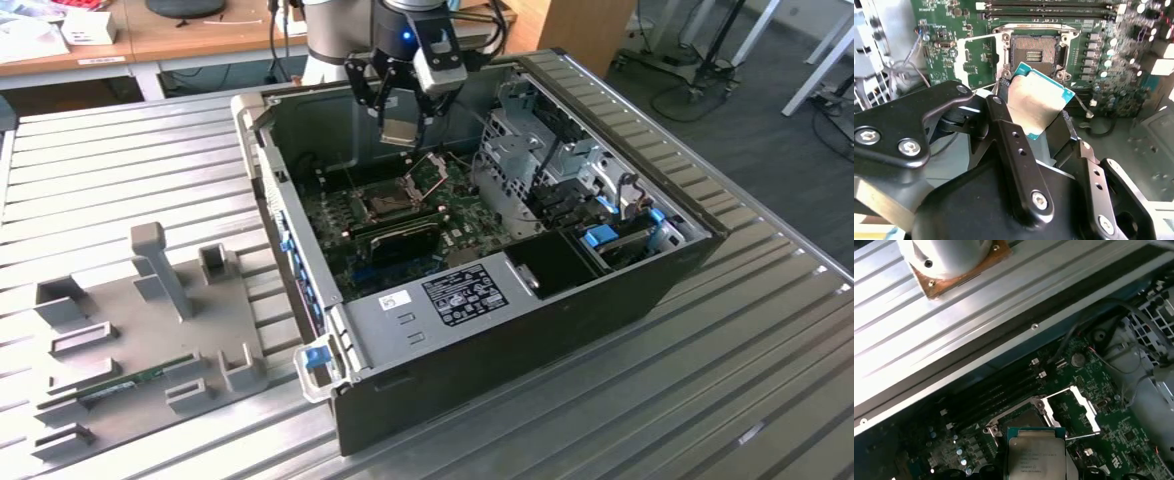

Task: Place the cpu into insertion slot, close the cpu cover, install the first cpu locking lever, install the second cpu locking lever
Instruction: 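Place the cpu into insertion slot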

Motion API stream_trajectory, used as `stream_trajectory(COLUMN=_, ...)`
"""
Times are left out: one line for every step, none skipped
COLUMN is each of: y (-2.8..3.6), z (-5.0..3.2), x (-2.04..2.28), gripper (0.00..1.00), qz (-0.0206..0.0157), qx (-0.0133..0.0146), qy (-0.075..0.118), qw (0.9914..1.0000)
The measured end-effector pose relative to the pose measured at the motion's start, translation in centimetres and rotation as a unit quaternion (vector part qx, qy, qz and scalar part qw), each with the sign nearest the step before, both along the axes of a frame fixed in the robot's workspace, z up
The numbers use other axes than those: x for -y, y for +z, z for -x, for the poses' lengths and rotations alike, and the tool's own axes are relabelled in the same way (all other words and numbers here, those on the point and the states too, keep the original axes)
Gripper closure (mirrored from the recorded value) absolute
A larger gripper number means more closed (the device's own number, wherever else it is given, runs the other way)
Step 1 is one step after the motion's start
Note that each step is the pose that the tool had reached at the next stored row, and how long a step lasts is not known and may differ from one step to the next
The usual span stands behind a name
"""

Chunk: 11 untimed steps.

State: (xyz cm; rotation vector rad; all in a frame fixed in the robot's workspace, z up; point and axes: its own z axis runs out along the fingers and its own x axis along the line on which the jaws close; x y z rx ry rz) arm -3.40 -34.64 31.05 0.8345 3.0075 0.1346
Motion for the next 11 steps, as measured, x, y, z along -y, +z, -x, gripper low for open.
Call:
stream_trajectory(y=-0.01, z=0.00, x=0.00, gripper=0.46, qz=0.0000, qx=0.0000, qy=-0.008, qw=0.99996)
stream_trajectory(y=-0.03, z=0.00, x=0.00, gripper=0.46, qz=-0.0001, qx=0.0000, qy=-0.017, qw=0.99986)
stream_trajectory(y=-0.05, z=0.00, x=0.00, gripper=0.46, qz=-0.0001, qx=0.0001, qy=-0.027, qw=0.99965)
stream_trajectory(y=-0.06, z=0.00, x=0.00, gripper=0.46, qz=-0.0001, qx=0.0001, qy=-0.035, qw=0.99938)
stream_trajectory(y=-0.07, z=0.00, x=0.00, gripper=0.46, qz=-0.0001, qx=0.0001, qy=-0.044, qw=0.99904)
stream_trajectory(y=-0.09, z=0.00, x=0.00, gripper=0.46, qz=-0.0001, qx=0.0000, qy=-0.052, qw=0.99862)
stream_trajectory(y=-0.10, z=0.00, x=0.00, gripper=0.46, qz=-0.0001, qx=0.0000, qy=-0.061, qw=0.99812)
stream_trajectory(y=-0.12, z=0.00, x=0.00, gripper=0.46, qz=-0.0001, qx=0.0000, qy=-0.070, qw=0.99754)
stream_trajectory(y=-0.13, z=0.00, x=0.00, gripper=0.46, qz=-0.0001, qx=0.0000, qy=-0.079, qw=0.99687)
stream_trajectory(y=-0.15, z=0.00, x=0.00, gripper=0.46, qz=-0.0001, qx=0.0000, qy=-0.089, qw=0.99605)
stream_trajectory(y=-0.17, z=0.00, x=0.00, gripper=0.46, qz=-0.0001, qx=0.0000, qy=-0.098, qw=0.99521)
